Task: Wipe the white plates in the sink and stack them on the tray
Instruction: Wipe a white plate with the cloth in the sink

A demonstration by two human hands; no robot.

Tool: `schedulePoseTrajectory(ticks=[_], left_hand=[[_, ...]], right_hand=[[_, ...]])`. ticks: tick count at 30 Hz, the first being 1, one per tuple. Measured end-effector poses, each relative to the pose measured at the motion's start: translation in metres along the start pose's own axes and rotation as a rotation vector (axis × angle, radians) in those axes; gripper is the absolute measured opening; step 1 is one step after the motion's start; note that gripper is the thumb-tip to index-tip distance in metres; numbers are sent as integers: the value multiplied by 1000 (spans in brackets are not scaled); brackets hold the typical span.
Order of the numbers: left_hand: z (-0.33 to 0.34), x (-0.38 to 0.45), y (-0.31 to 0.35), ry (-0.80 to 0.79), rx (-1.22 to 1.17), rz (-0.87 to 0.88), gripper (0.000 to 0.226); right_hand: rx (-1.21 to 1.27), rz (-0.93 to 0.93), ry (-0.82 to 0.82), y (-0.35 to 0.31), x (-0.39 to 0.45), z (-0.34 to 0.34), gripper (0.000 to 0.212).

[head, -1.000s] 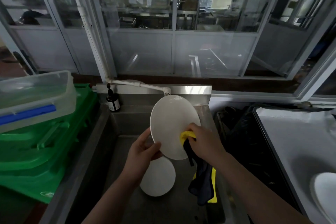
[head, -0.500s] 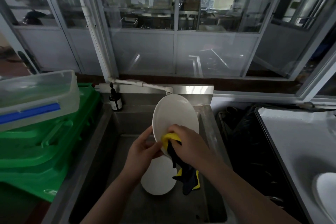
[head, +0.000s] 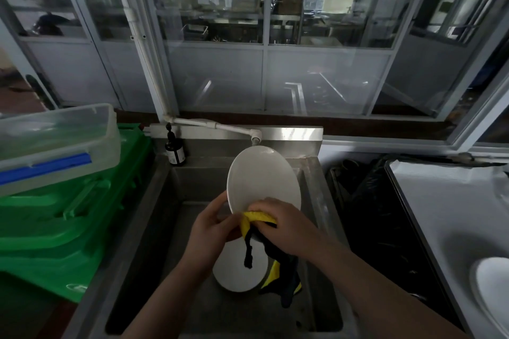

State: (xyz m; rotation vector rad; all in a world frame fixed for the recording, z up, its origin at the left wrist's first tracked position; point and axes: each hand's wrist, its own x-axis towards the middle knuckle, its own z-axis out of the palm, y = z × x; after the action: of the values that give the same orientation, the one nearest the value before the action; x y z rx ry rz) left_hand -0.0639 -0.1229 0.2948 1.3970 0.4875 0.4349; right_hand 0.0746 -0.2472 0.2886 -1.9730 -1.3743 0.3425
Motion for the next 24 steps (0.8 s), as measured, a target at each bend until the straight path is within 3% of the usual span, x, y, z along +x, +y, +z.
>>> schedulePoseTrajectory(ticks=[5,17,24], left_hand=[[-6,2,-8,51,85,-11,51],[-9,0,-4,47,78,28,55],[-9,-1,-4,35,117,51,55]], right_hand=[[-103,10,-76,11,-7,-1,26],[-253,133,-37,47,-15,-19,29],[-191,248,83,60,-15,-25,25]])
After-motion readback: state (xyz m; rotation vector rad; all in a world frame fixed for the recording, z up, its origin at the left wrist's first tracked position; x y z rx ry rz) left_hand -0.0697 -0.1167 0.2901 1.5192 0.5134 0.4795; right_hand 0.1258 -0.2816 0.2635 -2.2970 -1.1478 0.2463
